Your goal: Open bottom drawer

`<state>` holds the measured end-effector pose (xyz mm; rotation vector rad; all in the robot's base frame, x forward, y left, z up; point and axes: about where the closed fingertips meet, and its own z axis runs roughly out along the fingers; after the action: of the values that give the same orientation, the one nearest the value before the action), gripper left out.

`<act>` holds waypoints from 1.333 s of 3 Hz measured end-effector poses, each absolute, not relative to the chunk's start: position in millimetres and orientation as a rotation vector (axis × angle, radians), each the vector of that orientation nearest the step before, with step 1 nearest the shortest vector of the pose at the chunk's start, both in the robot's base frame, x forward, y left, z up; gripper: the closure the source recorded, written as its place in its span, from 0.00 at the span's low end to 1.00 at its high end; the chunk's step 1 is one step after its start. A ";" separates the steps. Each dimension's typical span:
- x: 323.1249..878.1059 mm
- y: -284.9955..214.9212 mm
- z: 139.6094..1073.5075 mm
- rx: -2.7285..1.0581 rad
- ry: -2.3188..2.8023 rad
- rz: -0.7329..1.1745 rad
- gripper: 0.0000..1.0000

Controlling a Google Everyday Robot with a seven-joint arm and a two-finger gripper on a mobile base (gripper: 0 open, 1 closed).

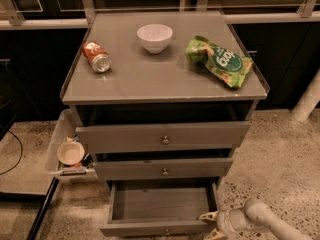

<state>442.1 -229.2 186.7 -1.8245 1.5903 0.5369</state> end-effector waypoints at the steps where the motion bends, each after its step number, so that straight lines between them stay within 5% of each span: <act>1: 435.8 -230.1 203.4 -1.834 1.565 0.513 0.00; 4: 423.1 -247.4 289.6 -1.886 1.447 0.385 0.00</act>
Offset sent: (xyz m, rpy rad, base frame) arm -0.0176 -0.0149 0.0970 -0.0198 -0.1619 0.0532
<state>423.1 -247.4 289.6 -1.8864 1.4475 0.3845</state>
